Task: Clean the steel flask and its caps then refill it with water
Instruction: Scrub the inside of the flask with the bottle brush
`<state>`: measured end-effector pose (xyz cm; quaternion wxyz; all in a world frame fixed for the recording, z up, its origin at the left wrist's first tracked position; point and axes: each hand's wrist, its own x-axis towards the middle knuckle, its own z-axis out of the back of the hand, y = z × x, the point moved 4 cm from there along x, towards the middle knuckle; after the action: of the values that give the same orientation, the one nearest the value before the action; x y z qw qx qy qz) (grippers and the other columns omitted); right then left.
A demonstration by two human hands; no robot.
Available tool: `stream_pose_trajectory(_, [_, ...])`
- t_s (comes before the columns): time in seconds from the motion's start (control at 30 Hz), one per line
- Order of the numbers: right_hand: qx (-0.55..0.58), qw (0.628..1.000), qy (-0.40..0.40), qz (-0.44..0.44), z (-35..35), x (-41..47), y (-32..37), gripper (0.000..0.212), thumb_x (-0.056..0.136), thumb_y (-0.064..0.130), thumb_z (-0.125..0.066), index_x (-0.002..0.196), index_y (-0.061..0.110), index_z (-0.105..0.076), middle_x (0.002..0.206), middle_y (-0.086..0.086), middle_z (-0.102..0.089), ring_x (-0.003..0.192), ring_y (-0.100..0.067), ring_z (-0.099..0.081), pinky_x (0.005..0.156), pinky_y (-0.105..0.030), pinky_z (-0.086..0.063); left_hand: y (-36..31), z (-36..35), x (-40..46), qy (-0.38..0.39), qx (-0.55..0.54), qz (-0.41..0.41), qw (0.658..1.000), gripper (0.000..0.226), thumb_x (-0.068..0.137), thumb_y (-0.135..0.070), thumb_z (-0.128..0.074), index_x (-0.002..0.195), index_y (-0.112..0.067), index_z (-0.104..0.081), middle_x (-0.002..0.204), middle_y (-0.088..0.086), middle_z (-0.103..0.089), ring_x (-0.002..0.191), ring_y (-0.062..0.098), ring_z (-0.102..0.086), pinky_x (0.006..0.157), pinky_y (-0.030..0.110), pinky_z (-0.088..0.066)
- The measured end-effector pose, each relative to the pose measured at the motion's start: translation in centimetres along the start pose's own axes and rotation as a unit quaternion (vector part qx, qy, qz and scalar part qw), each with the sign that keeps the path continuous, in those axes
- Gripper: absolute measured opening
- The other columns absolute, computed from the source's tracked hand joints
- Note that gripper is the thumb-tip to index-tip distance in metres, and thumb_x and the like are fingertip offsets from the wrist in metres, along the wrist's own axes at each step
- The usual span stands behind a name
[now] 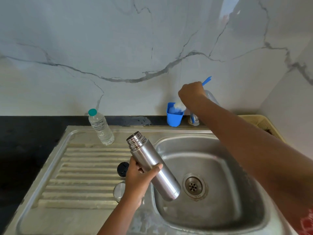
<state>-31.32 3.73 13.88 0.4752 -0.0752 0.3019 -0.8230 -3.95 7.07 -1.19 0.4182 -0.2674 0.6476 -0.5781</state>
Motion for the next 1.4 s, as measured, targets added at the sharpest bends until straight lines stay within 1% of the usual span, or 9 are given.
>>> stream_pose_trajectory(0.1, [0.065,0.997,0.004,-0.045,-0.1,-2.1,-0.4,0.009,0.088,0.004,-0.061,0.089,0.012,-0.057,0.077,-0.002,-0.047,0.068,-0.016,-0.05,0.069,-0.028,-0.038,0.1,-0.3,0.1,-0.005,-0.02,0.007,1.0,0.058,0.071,-0.015,-0.088,0.117,-0.032,-0.057,0.102,0.002,-0.07,0.087,0.007,-0.07,0.084,0.041,-0.058])
stream_pose_trajectory(0.2, [0.116,0.988,0.017,-0.096,-2.8,-4.1,0.7,0.027,0.095,0.011,-0.055,0.121,0.011,-0.058,0.123,-0.009,-0.053,0.112,-0.025,-0.054,0.073,-0.03,-0.041,0.0,-0.6,0.2,0.002,-0.041,0.015,0.999,0.062,0.067,-0.018,-0.091,0.117,-0.033,-0.058,0.1,-0.003,-0.072,0.092,0.01,-0.071,0.091,0.049,-0.057])
stream_pose_trajectory(0.27, [0.162,0.977,0.029,-0.134,-4.8,-5.4,1.4,0.034,0.099,0.014,-0.048,0.132,0.009,-0.054,0.139,-0.011,-0.042,0.122,-0.026,-0.047,0.082,-0.032,-0.045,-0.1,-0.7,0.3,0.008,-0.046,0.022,0.999,0.068,0.06,-0.025,-0.093,0.117,-0.034,-0.058,0.098,-0.006,-0.073,0.094,0.011,-0.071,0.092,0.049,-0.056])
stream_pose_trajectory(0.4, [0.265,0.946,0.046,-0.18,-7.7,-6.8,2.9,0.04,0.1,0.013,-0.046,0.139,0.003,-0.044,0.135,-0.011,-0.039,0.123,-0.026,-0.042,0.088,-0.035,-0.047,-0.1,-0.8,0.2,0.013,-0.051,0.027,0.998,0.069,0.062,-0.022,-0.093,0.119,-0.031,-0.057,0.101,-0.001,-0.072,0.094,0.011,-0.071,0.093,0.05,-0.056])
stream_pose_trajectory(0.53, [0.381,0.903,0.042,-0.194,-9.9,-7.9,4.8,0.048,0.095,0.005,-0.052,0.141,-0.002,-0.039,0.133,-0.013,-0.041,0.114,-0.028,-0.054,0.085,-0.035,-0.051,0.1,-0.8,0.1,0.015,-0.063,0.032,0.997,0.061,0.068,-0.012,-0.088,0.119,-0.026,-0.057,0.104,0.004,-0.07,0.092,0.011,-0.071,0.092,0.05,-0.056])
stream_pose_trajectory(0.73, [0.5,0.84,-0.015,-0.211,-12.6,-9.0,5.9,0.056,0.095,0.008,-0.048,0.146,0.013,-0.025,0.12,-0.013,-0.06,0.096,-0.029,-0.064,0.074,-0.04,-0.05,0.6,-0.5,0.0,0.016,-0.059,0.042,0.997,0.071,0.057,-0.024,-0.093,0.119,-0.027,-0.059,0.103,0.003,-0.072,0.097,0.017,-0.071,0.091,0.053,-0.056])
stream_pose_trajectory(0.9, [0.501,0.834,-0.042,-0.227,-13.4,-9.8,5.1,0.048,0.095,0.003,-0.044,0.14,0.014,-0.033,0.109,-0.014,-0.063,0.079,-0.025,-0.052,0.068,-0.035,-0.042,0.7,-0.4,-0.2,0.018,-0.063,0.036,0.997,0.062,0.069,-0.01,-0.087,0.12,-0.026,-0.057,0.105,0.003,-0.071,0.096,0.015,-0.071,0.092,0.052,-0.056])
stream_pose_trajectory(1.17, [0.513,0.824,-0.075,-0.229,-14.2,-11.1,5.2,0.038,0.097,0.008,-0.048,0.133,0.016,-0.04,0.106,-0.014,-0.066,0.086,-0.029,-0.065,0.075,-0.044,-0.057,1.1,-0.6,-0.5,0.025,-0.055,0.041,0.997,0.069,0.06,-0.025,-0.094,0.118,-0.033,-0.058,0.1,-0.006,-0.073,0.097,0.014,-0.071,0.093,0.051,-0.055])
stream_pose_trajectory(1.4, [0.512,0.823,-0.082,-0.231,-14.1,-11.5,5.2,0.04,0.099,0.009,-0.048,0.138,0.017,-0.039,0.108,-0.015,-0.067,0.09,-0.029,-0.066,0.078,-0.045,-0.057,1.2,-0.6,-0.9,0.02,-0.047,0.046,0.998,0.072,0.055,-0.03,-0.093,0.117,-0.033,-0.057,0.103,-0.002,-0.071,0.099,0.015,-0.07,0.092,0.049,-0.056])
